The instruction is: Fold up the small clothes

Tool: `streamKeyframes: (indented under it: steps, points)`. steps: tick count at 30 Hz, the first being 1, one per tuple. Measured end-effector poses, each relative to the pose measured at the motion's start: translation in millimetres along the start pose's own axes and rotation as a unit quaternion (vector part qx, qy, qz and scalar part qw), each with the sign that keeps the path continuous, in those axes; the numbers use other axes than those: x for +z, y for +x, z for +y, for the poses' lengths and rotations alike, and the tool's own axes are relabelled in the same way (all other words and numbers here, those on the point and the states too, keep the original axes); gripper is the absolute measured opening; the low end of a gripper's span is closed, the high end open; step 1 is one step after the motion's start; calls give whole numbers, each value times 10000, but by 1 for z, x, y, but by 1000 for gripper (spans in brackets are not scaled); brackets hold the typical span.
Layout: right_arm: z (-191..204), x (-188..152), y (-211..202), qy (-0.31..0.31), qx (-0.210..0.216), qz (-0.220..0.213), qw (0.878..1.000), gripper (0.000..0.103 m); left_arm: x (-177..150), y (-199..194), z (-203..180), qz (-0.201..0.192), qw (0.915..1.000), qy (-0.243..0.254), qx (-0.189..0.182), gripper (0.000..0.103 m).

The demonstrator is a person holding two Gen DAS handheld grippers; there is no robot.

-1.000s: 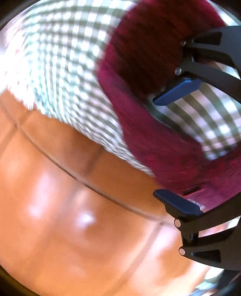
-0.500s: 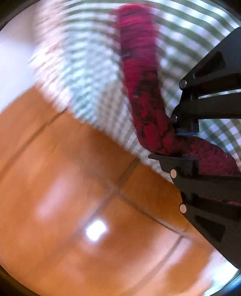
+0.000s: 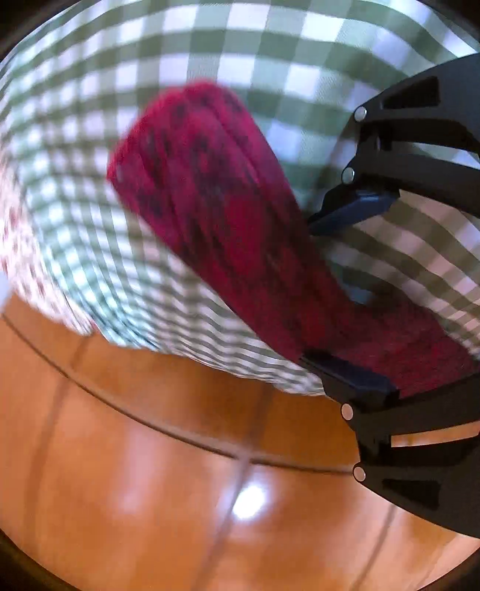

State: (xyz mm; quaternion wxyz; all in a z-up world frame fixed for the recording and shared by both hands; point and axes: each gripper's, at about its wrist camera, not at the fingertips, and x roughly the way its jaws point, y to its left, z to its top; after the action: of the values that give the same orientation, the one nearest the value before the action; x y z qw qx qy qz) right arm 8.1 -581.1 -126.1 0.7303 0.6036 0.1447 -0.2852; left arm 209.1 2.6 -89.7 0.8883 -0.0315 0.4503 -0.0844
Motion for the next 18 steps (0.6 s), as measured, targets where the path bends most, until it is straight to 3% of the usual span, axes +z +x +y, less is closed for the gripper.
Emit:
streamKeyframes:
  steps: [2, 6, 10, 14, 18]
  points:
    - [7, 8, 3, -238, -287, 4, 9993, 19, 0, 0, 0, -1, 10000, -2, 3, 99]
    - [38, 11, -7, -932, -412, -293, 9944, 15, 0, 0, -1, 3, 10000, 9, 25, 99]
    - [89, -14, -22, -2047, -288, -722, 9757, 14, -1, 0, -1, 2, 10000, 8, 22, 99]
    - [148, -65, -25, -3161, 101, -894, 9445, 13, -1, 0, 0, 1, 10000, 6, 21, 99]
    - [196, -123, -24, -4061, 624, -787, 9083, 13, -1, 0, 0, 0, 10000, 3, 17, 99]
